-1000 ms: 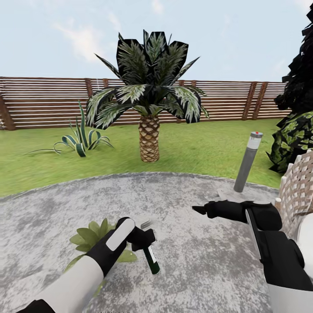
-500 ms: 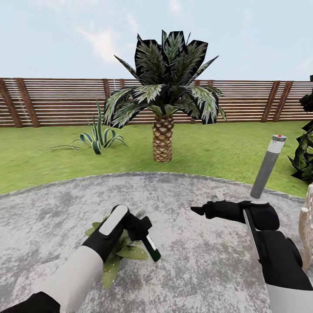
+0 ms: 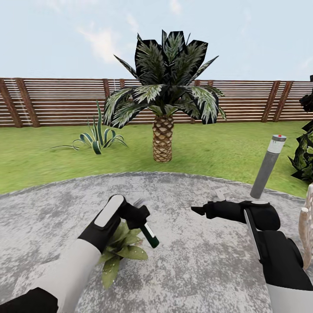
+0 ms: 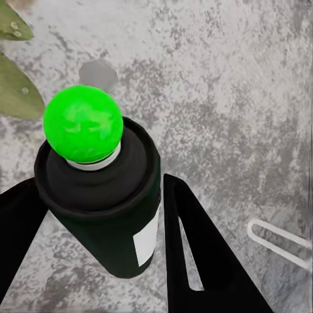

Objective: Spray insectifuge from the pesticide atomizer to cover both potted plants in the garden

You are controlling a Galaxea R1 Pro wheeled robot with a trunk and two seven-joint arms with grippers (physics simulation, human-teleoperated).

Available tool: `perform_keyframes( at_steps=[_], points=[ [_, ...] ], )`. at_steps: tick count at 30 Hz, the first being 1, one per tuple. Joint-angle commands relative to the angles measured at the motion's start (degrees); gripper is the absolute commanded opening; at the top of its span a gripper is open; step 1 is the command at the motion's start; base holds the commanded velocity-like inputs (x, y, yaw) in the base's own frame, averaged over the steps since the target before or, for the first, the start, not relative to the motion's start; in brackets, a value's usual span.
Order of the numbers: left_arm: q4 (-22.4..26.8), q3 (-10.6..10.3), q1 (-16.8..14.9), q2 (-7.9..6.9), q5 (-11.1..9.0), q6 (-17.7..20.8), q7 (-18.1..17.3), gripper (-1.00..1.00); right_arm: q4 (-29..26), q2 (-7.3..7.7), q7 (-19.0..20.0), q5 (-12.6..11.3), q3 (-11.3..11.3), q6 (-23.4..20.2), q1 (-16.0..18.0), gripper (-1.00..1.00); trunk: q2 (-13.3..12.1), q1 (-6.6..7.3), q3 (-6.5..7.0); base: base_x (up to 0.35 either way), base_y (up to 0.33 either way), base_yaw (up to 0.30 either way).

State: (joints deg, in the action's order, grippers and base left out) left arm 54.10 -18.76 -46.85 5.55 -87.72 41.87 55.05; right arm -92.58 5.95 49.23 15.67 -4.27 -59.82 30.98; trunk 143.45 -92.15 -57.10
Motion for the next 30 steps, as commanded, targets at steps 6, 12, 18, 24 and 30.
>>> perform_keyframes(
  at_steps=[6,12,18,24,30],
  points=[
    [4.2,4.5,0.7,-0.03,-1.4,0.6,6.1,-1.0,-0.1,0.04,0.6,0.6,0.0,-0.2,0.0,1.0,0.0,0.01,-0.06,0.0,0.0,0.0],
    [15.5,5.1,5.0,-1.03,-1.9,4.6,5.0,-1.0,-0.1,-0.11,0.6,0.6,0.0,0.1,-0.3,1.0,0.0,0.01,-0.06,0.0,0.0,0.0],
    [14.6,9.9,8.8,-6.03,-8.6,9.4,1.3,-1.0,0.0,-0.14,0.5,0.6,0.2,0.3,-0.4,1.0,0.0,0.01,-0.06,-0.08,0.167,0.0],
    [10.4,9.9,8.9,-12.35,-19.5,14.3,1.5,-1.0,0.0,-0.15,0.4,0.6,0.2,0.2,-0.4,1.0,0.0,0.01,-0.06,-0.039,0.288,0.0],
    [7.6,9.4,8.4,-17.12,-20.7,17.7,-1.2,-1.0,0.0,-0.15,0.4,0.6,0.1,0.1,-0.4,1.0,0.0,0.01,-0.06,-0.002,0.327,0.0]
  ],
)
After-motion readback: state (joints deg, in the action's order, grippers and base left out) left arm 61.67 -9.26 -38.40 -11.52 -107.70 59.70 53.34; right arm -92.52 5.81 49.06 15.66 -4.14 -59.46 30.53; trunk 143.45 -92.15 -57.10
